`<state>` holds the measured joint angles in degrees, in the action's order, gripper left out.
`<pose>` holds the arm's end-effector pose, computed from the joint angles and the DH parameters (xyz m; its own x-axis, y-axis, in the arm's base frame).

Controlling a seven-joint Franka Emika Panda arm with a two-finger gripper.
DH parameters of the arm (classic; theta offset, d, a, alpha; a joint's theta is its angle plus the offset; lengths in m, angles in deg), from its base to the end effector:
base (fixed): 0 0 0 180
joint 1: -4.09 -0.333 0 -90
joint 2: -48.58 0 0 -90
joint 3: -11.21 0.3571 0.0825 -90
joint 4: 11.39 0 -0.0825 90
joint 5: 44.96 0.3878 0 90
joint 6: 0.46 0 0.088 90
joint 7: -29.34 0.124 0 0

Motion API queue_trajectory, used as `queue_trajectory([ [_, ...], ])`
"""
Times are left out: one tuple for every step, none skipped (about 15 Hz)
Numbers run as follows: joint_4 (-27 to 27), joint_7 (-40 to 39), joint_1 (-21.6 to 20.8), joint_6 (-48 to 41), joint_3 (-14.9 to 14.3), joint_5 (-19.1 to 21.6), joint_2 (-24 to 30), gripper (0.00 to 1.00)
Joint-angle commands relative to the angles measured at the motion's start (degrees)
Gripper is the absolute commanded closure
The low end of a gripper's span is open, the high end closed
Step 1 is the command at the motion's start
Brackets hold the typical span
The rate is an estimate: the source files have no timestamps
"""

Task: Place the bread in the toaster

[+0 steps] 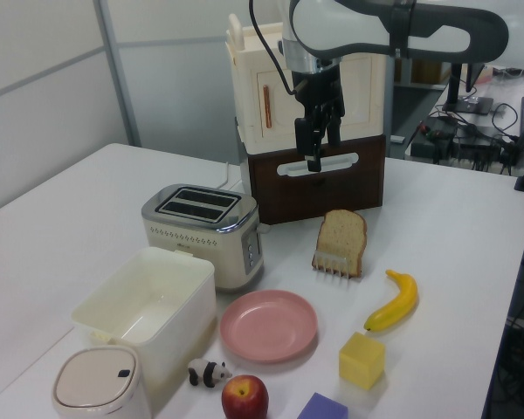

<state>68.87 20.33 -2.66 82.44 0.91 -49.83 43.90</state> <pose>0.5719 -0.0416 0.6729 0.9953 0.0841 -0.0488 0.0883 -0.9918 0.0926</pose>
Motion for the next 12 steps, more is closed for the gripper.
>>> queue_trajectory([
  [-0.28, -2.41, 0.85, -0.72, -0.85, -0.31, 0.20, 0.00],
  [-0.28, -3.37, 1.38, -0.64, -1.03, -0.31, 0.20, 0.00],
  [-0.19, -4.25, 2.17, 0.23, -1.12, -0.31, 0.11, 0.00],
  [-0.10, -4.43, 3.83, 3.03, -1.12, -0.14, 0.11, 0.00],
  [-0.10, -4.52, 4.89, 4.01, -1.12, -0.14, 0.11, 0.00],
  [0.07, -4.70, 5.86, 4.46, -1.12, -0.14, -0.15, 0.00],
  [0.07, -5.13, 6.82, 4.72, -1.12, -0.14, -0.85, 0.00],
  [0.07, -5.66, 7.36, 4.81, -1.12, -0.23, -1.38, 0.00],
  [0.25, -5.93, 7.97, 5.51, -1.12, -0.49, -3.04, 0.00],
  [0.25, -5.84, 8.50, 6.47, -1.04, -0.49, -3.83, 0.00],
  [0.25, -5.84, 8.76, 7.88, -1.03, -0.66, -4.71, 0.00],
  [0.25, -5.93, 9.38, 8.50, -1.03, -0.67, -4.90, 0.00],
])
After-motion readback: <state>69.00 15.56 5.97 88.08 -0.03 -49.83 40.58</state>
